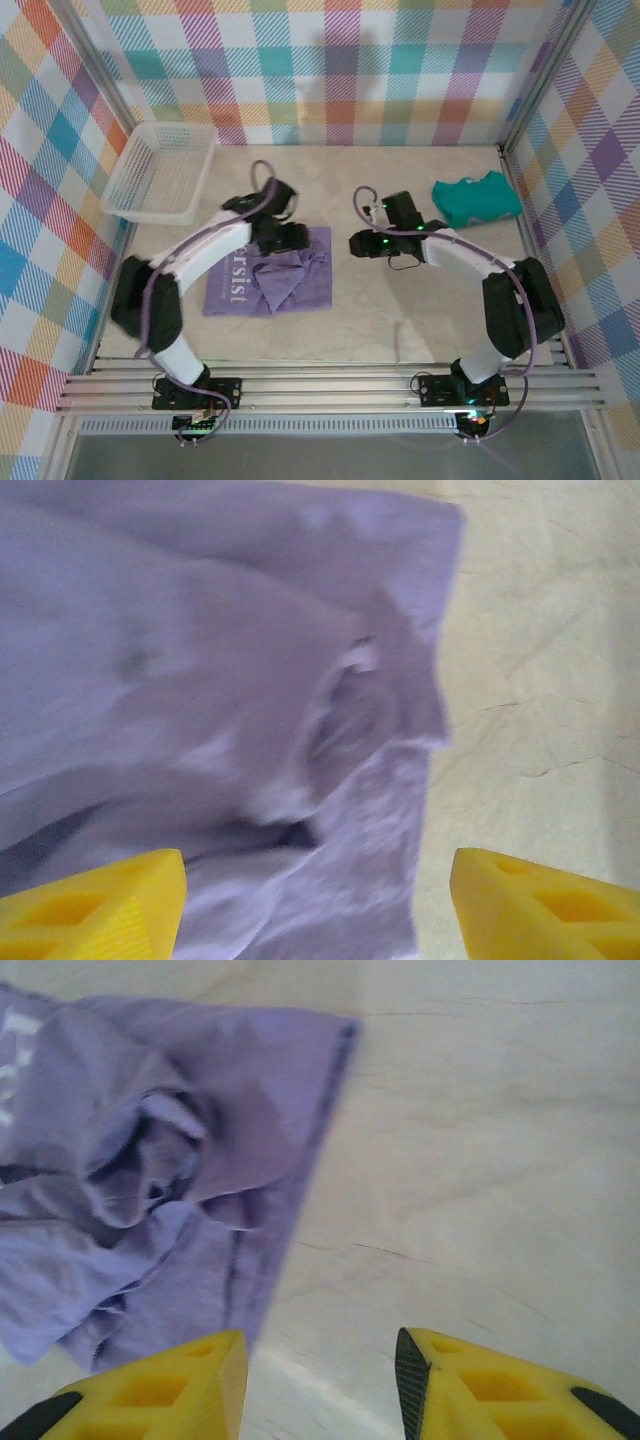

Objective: Fold the inside-out t-shirt

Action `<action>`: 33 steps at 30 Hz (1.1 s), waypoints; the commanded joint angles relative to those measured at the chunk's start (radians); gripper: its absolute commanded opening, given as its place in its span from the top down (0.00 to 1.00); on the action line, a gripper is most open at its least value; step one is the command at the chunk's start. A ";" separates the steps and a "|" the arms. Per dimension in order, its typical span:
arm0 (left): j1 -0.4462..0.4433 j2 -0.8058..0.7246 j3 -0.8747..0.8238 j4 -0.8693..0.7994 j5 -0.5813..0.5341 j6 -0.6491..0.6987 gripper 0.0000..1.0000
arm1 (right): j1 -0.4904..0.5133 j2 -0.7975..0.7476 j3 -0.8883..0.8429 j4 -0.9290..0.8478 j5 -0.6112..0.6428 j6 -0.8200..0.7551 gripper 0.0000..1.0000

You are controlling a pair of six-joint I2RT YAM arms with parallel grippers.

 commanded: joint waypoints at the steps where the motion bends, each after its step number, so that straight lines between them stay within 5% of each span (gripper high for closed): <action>1: 0.093 -0.175 -0.175 0.038 0.062 -0.045 0.26 | 0.105 0.098 0.096 0.093 -0.059 0.008 0.53; 7: 0.110 -0.255 -0.392 0.151 0.137 -0.108 0.24 | 0.203 0.262 0.264 0.065 -0.050 -0.011 0.46; 15: 0.107 -0.226 -0.495 0.311 0.118 -0.135 0.37 | 0.241 0.415 0.398 0.012 -0.032 0.014 0.51; 18: 0.103 -0.214 -0.504 0.356 0.127 -0.129 0.45 | 0.241 0.453 0.440 -0.004 -0.033 0.017 0.57; 26: 0.039 -0.208 -0.499 0.433 0.157 -0.073 0.86 | 0.205 0.446 0.528 -0.102 0.027 0.012 0.90; 33: -0.086 -0.243 -0.480 0.523 0.154 0.021 0.99 | 0.106 0.458 0.631 -0.243 -0.131 -0.001 0.93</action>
